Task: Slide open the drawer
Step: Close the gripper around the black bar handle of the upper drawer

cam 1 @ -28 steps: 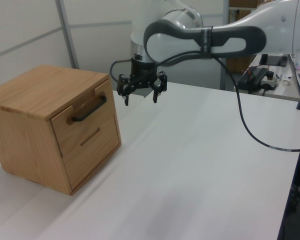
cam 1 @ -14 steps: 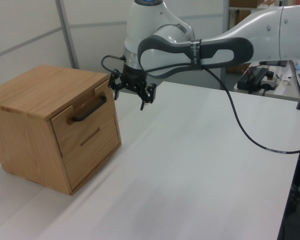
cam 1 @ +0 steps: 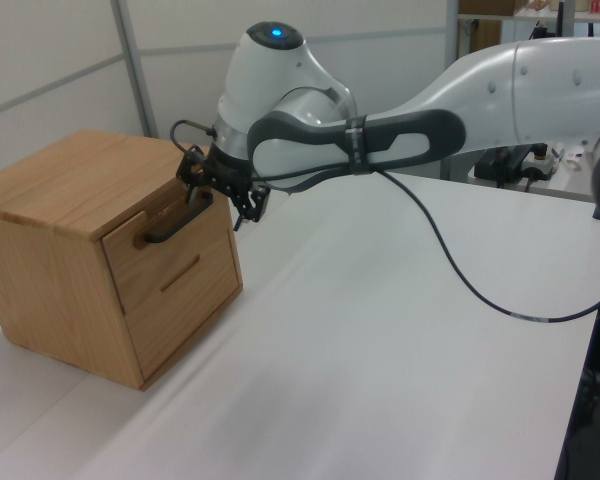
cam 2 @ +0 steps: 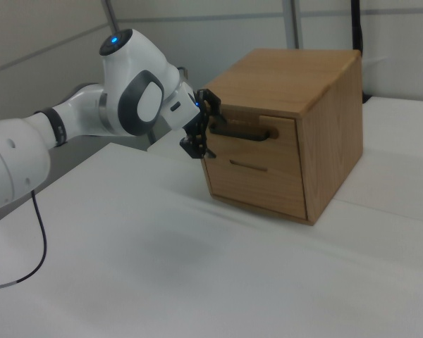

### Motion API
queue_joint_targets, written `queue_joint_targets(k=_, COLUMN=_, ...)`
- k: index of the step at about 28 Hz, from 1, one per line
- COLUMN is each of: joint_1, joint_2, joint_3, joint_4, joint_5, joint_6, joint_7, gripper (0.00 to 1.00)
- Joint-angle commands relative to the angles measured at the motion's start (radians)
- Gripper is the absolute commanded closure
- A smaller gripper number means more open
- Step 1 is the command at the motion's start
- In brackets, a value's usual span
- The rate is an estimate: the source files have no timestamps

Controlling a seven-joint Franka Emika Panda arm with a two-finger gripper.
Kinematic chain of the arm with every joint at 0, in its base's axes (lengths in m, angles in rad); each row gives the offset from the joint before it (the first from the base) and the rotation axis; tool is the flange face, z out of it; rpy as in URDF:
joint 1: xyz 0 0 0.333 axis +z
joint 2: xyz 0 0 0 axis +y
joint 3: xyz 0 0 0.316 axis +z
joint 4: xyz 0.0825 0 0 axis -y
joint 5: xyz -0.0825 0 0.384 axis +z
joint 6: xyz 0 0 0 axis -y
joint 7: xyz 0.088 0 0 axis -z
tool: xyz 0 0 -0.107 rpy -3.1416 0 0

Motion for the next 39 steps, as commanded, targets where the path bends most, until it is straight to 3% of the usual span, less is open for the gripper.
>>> queue_joint_targets(k=1, joint_1=0.002, joint_2=0.084, joint_3=0.002, joint_4=0.098, joint_5=-0.036, joint_6=0.041, joint_7=0.034, gripper=0.05)
queue_joint_targets(k=8, joint_1=0.001, joint_2=0.125, joint_3=-0.001, joint_4=0.121, joint_5=-0.041, joint_6=0.071, joint_7=0.034, gripper=0.16)
queue_joint_targets(k=15, joint_1=-0.001, joint_2=0.142, joint_3=-0.002, joint_4=0.122, joint_5=-0.053, joint_6=0.077, joint_7=0.034, gripper=0.35)
queue_joint_targets(k=18, joint_1=-0.001, joint_2=0.145, joint_3=-0.004, joint_4=0.121, joint_5=-0.054, joint_6=0.077, joint_7=0.034, gripper=0.48)
queue_joint_targets(k=20, joint_1=-0.001, joint_2=0.147, joint_3=-0.004, joint_4=0.121, joint_5=-0.074, joint_6=0.077, joint_7=0.034, gripper=0.65)
queue_joint_targets(k=23, joint_1=-0.001, joint_2=0.147, joint_3=-0.004, joint_4=0.119, joint_5=-0.088, joint_6=0.077, joint_7=0.034, gripper=0.81)
queue_joint_targets(k=24, joint_1=-0.001, joint_2=0.147, joint_3=-0.004, joint_4=0.119, joint_5=-0.091, joint_6=0.075, joint_7=0.034, gripper=0.90)
queue_joint_targets(k=26, joint_1=-0.001, joint_2=0.145, joint_3=-0.004, joint_4=0.119, joint_5=-0.096, joint_6=0.074, joint_7=0.034, gripper=0.98)
queue_joint_targets(k=36, joint_1=-0.001, joint_2=0.118, joint_3=0.004, joint_4=0.101, joint_5=-0.139, joint_6=0.063, joint_7=0.033, gripper=1.00)
queue_joint_targets(k=39, joint_1=-0.005, joint_2=0.062, joint_3=0.012, joint_4=0.034, joint_5=-0.140, joint_6=0.063, joint_7=0.027, gripper=1.00)
